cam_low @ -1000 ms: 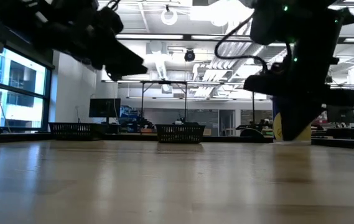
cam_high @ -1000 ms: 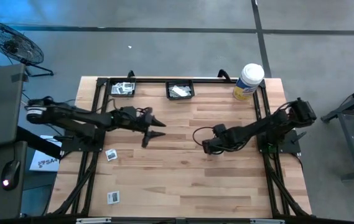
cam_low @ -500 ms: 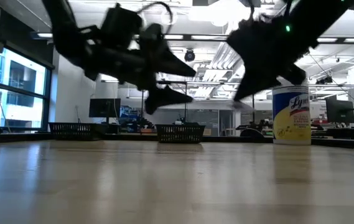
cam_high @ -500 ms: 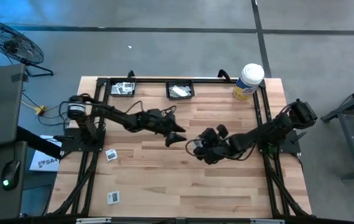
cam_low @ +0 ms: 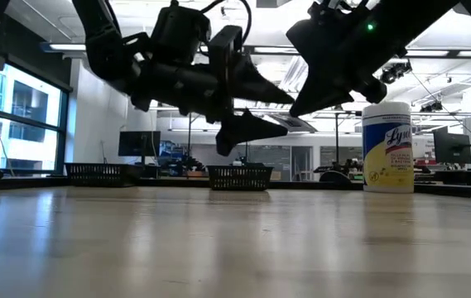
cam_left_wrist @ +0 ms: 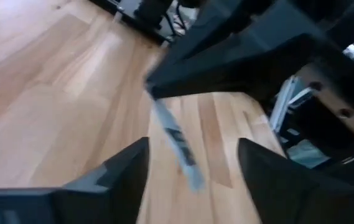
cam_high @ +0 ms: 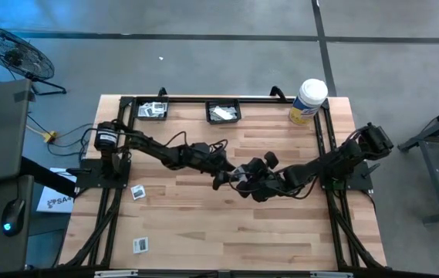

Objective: Pick & Place First Aid Supplies
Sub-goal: Put the gray towelette pack into the left black bin

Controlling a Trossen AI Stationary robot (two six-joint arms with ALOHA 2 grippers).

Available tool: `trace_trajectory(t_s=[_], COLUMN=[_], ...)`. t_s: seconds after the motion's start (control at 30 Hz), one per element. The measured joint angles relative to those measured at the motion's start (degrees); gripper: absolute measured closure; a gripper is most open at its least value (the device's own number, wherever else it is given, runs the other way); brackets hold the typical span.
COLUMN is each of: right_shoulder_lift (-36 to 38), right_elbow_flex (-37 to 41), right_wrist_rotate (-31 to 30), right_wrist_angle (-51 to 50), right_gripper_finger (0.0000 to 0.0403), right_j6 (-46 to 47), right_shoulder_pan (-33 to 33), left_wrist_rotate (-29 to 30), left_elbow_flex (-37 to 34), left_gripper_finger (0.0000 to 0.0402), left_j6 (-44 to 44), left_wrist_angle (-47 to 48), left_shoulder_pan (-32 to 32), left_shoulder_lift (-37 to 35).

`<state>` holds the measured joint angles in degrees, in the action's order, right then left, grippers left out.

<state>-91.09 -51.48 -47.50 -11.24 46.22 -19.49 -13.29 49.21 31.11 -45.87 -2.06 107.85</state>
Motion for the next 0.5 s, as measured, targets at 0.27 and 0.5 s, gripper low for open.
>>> trace_trajectory(t_s=[0.27, 0.5], right_shoulder_lift=[0.0, 0.2], right_elbow_flex=[0.0, 0.0], right_wrist_rotate=[2.4, 8.4], right_wrist_angle=[2.6, 3.1], right_gripper_finger=[0.0401, 0.0386], right_j6=[-0.2, -4.1], right_shoulder_pan=[-0.4, -0.4], left_wrist_rotate=[0.4, -2.8], left_elbow_flex=[0.0, -0.1], left_gripper_finger=[0.0377, 0.0396], left_j6=[-6.8, -15.8], left_wrist_angle=[1.1, 3.5], left_shoulder_pan=[-0.2, -0.2], left_shoulder_lift=[0.0, 0.1])
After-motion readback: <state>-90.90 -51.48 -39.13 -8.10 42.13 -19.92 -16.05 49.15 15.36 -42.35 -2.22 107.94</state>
